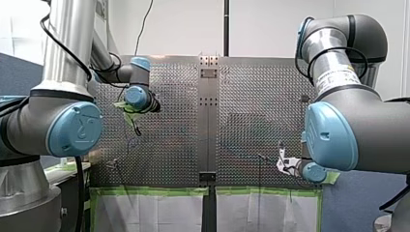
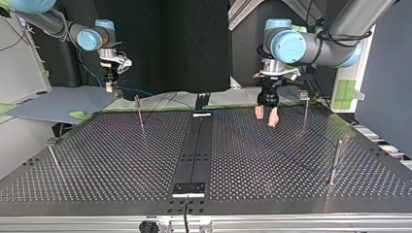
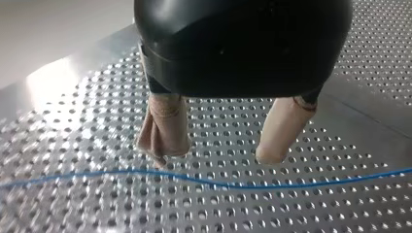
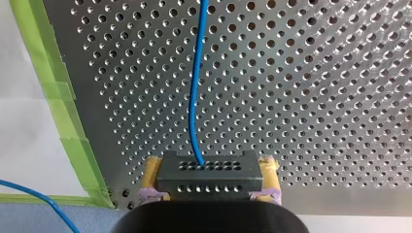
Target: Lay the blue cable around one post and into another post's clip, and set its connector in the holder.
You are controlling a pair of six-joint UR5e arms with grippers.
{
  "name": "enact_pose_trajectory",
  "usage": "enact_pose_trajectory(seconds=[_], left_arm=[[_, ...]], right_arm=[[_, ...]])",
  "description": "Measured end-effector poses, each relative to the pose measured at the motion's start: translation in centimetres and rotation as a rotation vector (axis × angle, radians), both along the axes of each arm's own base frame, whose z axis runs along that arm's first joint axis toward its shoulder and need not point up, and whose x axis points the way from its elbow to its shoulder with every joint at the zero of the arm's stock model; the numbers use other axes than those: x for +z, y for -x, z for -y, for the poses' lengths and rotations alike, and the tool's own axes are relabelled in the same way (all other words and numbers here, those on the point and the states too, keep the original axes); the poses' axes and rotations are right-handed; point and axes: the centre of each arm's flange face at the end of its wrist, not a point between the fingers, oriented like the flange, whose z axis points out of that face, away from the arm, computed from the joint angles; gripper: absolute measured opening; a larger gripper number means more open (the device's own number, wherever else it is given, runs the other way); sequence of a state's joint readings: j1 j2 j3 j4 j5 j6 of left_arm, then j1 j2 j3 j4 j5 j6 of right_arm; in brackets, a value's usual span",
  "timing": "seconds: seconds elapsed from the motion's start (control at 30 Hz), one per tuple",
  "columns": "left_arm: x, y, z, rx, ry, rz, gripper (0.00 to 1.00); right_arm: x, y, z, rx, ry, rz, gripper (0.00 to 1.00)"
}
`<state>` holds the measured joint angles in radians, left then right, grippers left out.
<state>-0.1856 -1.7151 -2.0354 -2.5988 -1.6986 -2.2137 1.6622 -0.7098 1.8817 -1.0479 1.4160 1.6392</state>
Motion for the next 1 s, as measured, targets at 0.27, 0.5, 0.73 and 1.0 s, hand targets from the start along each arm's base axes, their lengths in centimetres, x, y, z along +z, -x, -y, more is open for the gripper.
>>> enact_pose_trajectory(seconds=[0.27, 0.5, 0.73, 1.0], left_arm=[[0.1, -1.8, 2.9, -0.002, -0.053, 0.061, 1.0], [-1.5, -1.9, 5.5, -0.006, -0.119, 0.039, 1.0], [-4.8, -0.5, 7.7, -0.016, -0.207, -0.024, 1.0], [-8.5, 1.4, 10.2, -0.03, -0.314, -0.079, 1.0]], right_arm=[[0.0, 0.0, 0.0, 0.0, 0.0, 0.002, 0.0], [0.0, 0.0, 0.0, 0.0, 0.0, 0.003, 0.0], [0.0, 0.0, 0.0, -0.001, 0.002, 0.004, 0.0], [0.1, 0.0, 0.1, -0.001, 0.004, 0.006, 0.0]])
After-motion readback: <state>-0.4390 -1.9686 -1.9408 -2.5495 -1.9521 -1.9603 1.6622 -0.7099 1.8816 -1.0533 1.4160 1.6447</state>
